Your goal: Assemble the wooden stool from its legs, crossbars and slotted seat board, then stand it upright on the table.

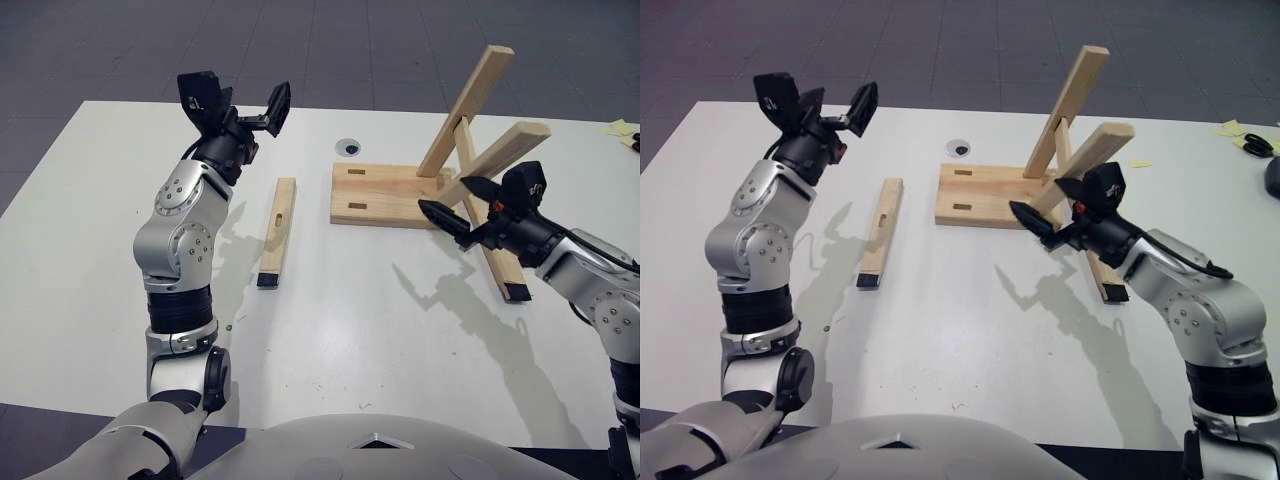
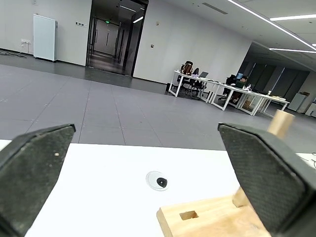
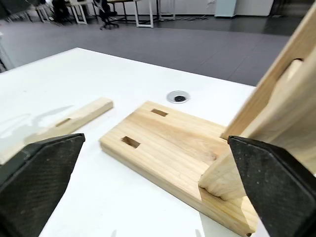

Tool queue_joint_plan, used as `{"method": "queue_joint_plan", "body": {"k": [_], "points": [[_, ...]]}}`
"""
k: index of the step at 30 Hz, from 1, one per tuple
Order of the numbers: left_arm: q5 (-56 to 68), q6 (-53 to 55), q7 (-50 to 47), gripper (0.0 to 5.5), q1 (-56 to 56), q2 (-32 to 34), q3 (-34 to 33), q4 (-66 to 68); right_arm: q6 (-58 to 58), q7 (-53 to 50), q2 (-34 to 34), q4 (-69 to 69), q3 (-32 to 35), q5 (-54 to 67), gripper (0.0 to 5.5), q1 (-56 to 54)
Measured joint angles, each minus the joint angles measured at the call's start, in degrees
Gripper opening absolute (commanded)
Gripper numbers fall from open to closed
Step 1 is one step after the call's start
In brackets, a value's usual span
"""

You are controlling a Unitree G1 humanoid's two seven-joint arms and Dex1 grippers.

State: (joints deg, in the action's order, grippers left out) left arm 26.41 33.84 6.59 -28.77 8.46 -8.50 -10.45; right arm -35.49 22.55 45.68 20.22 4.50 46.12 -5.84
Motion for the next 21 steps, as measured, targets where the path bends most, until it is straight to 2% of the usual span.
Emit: {"method": "queue_joint_plan", "body": {"k": [4,8,13,18,21], "points": [[-0.39,-0.08,0.20,5.39,0.00,0.03,0.03,0.56,0.12,2.48,-0.76,0.99,-3.54,-4.80,5.40,2.83],[-0.47,-0.21,0.32,5.39,0.01,-0.22,0.30,0.56,-1.19,-0.57,-3.92,0.09,-5.07,-9.62,5.40,5.98],[-0.62,-0.24,0.46,5.39,0.01,-0.21,0.60,0.57,-2.50,-9.42,-10.12,-6.83,-0.29,-14.02,5.40,3.73],[-1.10,-0.28,0.60,5.39,0.01,-0.28,0.71,0.69,-0.15,-12.53,-15.12,-11.16,2.52,-16.19,5.40,-3.31],[-1.52,-0.33,0.72,5.40,0.01,-0.48,0.86,0.82,1.29,-13.46,-17.37,-14.79,2.91,-18.00,5.00,-6.57]]}}
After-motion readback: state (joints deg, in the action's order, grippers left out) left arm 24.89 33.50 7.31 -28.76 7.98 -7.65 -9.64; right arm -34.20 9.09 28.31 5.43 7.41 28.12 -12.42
